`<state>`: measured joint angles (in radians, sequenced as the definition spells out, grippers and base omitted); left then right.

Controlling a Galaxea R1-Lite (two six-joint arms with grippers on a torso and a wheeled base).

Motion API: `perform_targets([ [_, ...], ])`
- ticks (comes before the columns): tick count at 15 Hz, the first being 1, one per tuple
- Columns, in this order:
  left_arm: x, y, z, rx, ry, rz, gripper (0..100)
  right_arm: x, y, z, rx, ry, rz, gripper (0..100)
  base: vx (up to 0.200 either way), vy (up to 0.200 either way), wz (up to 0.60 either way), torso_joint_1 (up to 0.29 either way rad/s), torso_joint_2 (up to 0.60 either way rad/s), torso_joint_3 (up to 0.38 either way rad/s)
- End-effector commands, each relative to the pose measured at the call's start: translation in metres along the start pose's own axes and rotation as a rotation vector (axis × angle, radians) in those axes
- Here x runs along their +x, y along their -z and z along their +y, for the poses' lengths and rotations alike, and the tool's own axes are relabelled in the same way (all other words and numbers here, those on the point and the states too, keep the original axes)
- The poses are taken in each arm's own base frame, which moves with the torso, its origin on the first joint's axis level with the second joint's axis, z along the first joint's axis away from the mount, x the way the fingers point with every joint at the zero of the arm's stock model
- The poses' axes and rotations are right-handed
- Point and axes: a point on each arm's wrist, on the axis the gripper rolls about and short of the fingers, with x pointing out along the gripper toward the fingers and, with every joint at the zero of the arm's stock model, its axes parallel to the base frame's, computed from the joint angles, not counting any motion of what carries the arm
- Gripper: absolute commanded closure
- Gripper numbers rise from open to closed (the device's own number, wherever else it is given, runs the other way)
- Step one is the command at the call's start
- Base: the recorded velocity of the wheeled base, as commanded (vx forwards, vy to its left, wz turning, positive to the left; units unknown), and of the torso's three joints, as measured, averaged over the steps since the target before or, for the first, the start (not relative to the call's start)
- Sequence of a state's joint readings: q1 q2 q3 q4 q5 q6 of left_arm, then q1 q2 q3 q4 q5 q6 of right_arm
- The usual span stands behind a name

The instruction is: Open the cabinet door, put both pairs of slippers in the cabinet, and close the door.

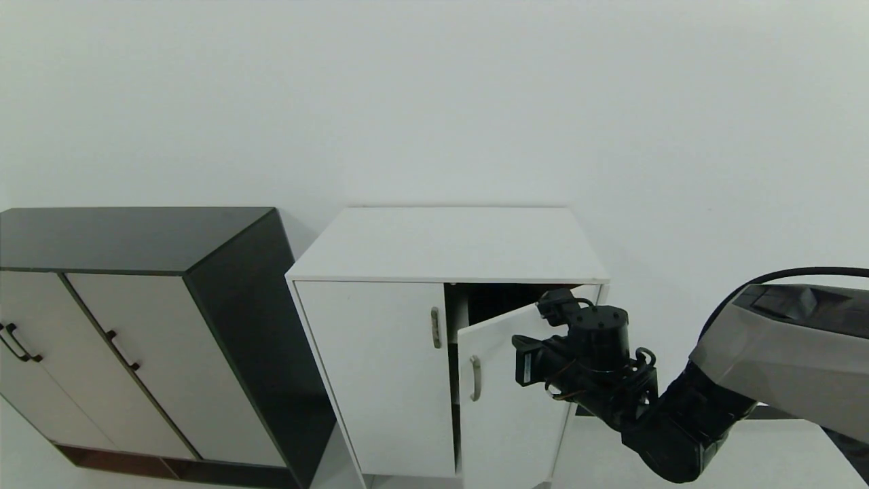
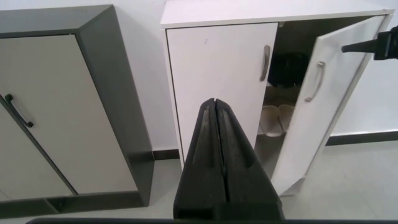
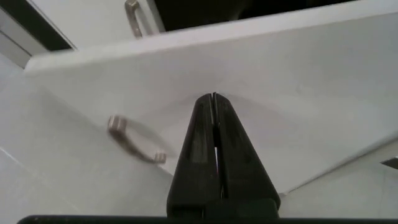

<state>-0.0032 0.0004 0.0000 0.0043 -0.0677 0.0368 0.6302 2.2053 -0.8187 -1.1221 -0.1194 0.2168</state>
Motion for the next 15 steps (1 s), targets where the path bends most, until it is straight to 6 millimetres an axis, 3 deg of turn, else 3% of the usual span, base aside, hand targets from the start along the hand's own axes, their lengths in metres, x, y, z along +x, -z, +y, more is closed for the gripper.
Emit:
perform_targets([
  [1, 0.000, 0.000, 0.000, 0.000, 0.000, 0.001, 100, 0.004, 0.003, -0.001, 0.000, 0.004, 0.005, 100, 0.000, 0.000, 0.00, 0.000, 0.00, 0.000],
  [15, 0.000, 0.000, 0.000, 0.000, 0.000, 0.000, 100, 0.028, 0.009, -0.012, 0.001, 0.032, -0.008, 100, 0.000, 0.000, 0.00, 0.000, 0.00, 0.000],
])
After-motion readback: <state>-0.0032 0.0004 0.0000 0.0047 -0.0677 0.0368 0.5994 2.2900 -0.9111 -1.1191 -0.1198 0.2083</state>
